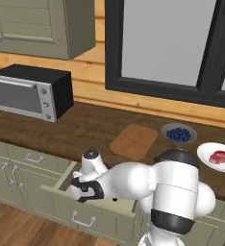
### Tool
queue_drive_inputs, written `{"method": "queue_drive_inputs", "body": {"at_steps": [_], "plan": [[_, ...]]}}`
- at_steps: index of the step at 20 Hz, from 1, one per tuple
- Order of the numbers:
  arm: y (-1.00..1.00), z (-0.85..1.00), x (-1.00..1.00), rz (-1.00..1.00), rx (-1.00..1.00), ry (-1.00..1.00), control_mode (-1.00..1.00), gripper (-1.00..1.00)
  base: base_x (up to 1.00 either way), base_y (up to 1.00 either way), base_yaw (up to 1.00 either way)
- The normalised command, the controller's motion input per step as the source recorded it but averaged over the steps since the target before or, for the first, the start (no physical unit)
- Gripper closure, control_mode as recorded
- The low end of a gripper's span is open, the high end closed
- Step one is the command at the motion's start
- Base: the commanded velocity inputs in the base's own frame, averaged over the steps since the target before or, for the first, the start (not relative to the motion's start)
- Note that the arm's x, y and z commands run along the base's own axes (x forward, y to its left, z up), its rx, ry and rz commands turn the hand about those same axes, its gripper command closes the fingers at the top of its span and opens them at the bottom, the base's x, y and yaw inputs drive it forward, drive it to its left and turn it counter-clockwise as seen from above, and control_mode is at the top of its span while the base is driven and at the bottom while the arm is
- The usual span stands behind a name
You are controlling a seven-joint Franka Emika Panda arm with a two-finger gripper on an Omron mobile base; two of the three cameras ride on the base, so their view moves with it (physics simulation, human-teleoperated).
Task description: Pick up the knife from the drawer and place it on the cutting board. Then place the meat from the plate to the cutting board.
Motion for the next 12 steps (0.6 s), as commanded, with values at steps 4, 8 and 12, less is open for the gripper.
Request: {"method": "queue_drive_inputs", "body": {"at_steps": [4,8,12], "plan": [[0.82,-0.85,-0.11,0.01,-0.15,0.14,-1.00,-1.00,0.00,0.00,0.00],[1.00,-0.49,-0.76,0.05,-0.08,0.12,-1.00,-1.00,0.00,0.00,0.00],[1.00,-0.03,-0.92,0.09,-0.01,0.19,-1.00,-1.00,0.00,0.00,0.00]]}}
